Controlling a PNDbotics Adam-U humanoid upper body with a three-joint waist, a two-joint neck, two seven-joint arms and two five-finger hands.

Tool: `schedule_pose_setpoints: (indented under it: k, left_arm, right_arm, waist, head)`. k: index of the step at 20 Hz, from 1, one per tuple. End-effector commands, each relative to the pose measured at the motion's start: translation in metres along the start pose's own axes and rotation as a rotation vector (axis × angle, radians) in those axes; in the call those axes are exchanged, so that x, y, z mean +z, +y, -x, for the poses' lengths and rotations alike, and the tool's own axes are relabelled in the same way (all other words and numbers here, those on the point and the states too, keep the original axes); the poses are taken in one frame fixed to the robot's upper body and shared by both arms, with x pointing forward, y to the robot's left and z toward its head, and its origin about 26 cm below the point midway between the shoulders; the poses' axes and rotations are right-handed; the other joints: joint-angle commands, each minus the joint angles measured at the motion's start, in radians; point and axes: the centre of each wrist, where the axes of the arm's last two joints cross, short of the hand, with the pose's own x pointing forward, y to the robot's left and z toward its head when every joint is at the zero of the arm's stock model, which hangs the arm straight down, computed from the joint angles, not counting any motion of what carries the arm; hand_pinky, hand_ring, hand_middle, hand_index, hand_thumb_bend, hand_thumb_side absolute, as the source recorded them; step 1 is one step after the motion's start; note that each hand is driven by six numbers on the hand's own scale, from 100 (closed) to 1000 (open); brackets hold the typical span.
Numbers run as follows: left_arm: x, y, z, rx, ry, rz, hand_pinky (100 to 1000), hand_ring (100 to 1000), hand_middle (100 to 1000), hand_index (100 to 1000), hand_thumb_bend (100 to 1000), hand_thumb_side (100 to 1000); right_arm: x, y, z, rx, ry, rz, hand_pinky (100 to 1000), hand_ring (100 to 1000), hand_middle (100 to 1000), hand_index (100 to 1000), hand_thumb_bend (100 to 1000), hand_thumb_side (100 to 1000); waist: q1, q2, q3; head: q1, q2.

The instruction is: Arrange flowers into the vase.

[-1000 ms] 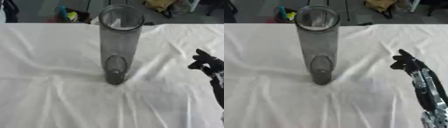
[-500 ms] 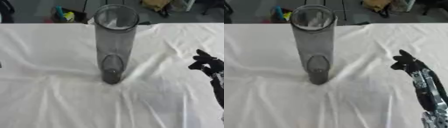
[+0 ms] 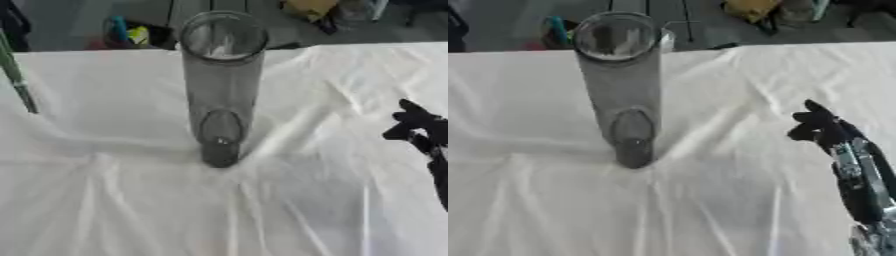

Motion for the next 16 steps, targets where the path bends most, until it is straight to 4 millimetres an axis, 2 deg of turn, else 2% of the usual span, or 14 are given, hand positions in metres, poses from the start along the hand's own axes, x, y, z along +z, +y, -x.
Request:
schedule_pose_setpoints:
  k: [1,8,16]
  left_arm:
    - [-0.008,-0.003,-0.013,0.052,-0.037,0.017,100,100,100,110,123,743]
    - [-0.019,-0.011,-0.023,0.153,-0.049,0.017,100,100,100,112,162,754]
    - [-0.035,-0.015,-0.027,0.251,-0.035,-0.021,100,100,100,113,192,764]
  right_arm:
    - [-0.002,-0.005,-0.006,0.011,-0.023,-0.012,707,1000,553,771,100,986]
    - [-0.002,-0.003,-0.006,0.002,-0.017,-0.025,707,1000,553,772,100,987]
    - [0.000,-0.001,-0.005,-0.005,-0.005,-0.052,707,1000,552,772,100,988]
  waist:
    - [0.015,-0.046,-0.004]
    - [0.021,-0.058,-0.016]
    - [0.033,-0.073,-0.025]
  head:
    - [0.006,-0.007]
    - [0.009,-0.023]
    - [0.011,-0.008]
